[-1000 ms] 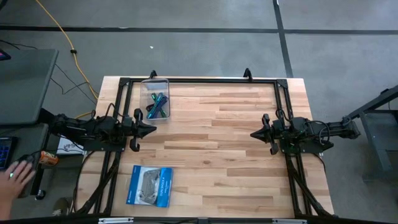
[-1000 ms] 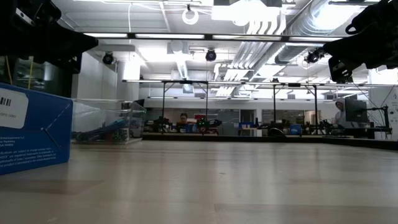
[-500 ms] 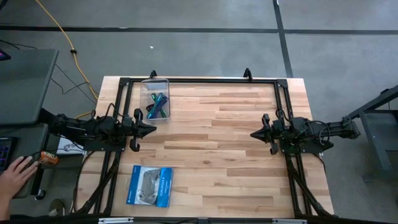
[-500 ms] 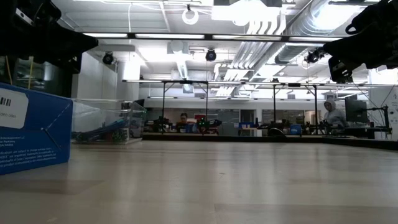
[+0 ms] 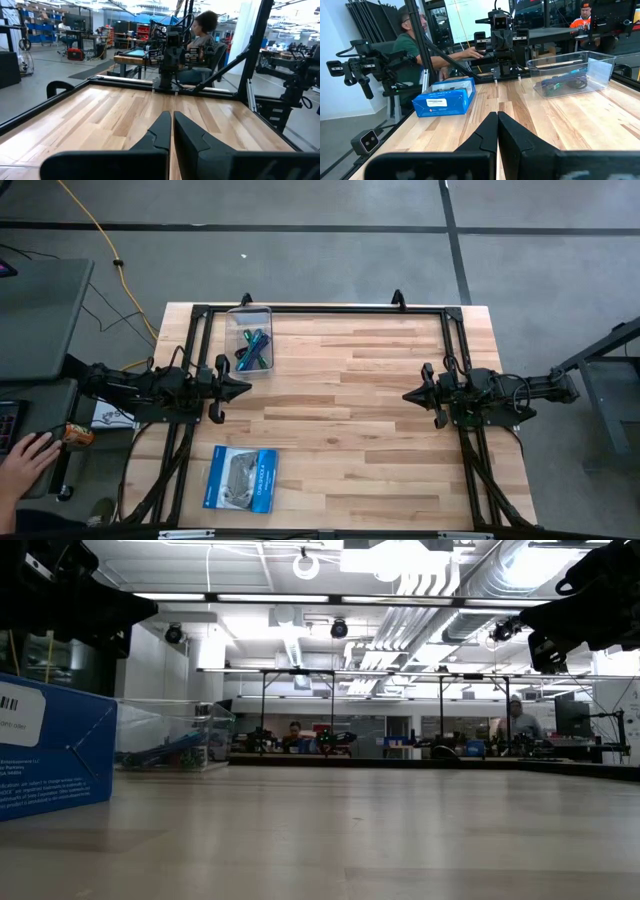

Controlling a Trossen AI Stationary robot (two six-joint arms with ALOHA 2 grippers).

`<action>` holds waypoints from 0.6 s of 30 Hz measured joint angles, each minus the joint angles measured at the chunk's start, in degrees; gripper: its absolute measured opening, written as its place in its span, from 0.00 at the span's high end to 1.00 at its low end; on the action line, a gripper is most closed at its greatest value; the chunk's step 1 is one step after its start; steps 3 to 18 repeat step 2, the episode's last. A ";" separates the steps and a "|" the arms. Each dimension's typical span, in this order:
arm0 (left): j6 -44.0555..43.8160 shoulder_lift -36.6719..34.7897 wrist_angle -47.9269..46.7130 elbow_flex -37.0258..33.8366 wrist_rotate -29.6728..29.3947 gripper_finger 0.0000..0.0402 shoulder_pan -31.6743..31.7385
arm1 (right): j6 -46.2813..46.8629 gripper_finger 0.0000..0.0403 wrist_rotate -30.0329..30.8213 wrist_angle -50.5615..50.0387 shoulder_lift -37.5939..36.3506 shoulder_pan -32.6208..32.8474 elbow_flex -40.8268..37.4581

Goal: Pick and place USB-C Cables
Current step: Return to Home Position

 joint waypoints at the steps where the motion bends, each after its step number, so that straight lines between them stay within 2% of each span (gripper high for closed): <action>1: 0.00 0.00 0.00 0.00 0.00 1.00 0.00 | -0.01 1.00 0.00 0.00 0.00 0.00 0.00; 18: 0.00 0.00 0.02 0.00 0.00 1.00 0.00 | -0.01 1.00 0.01 -0.01 0.00 -0.02 0.00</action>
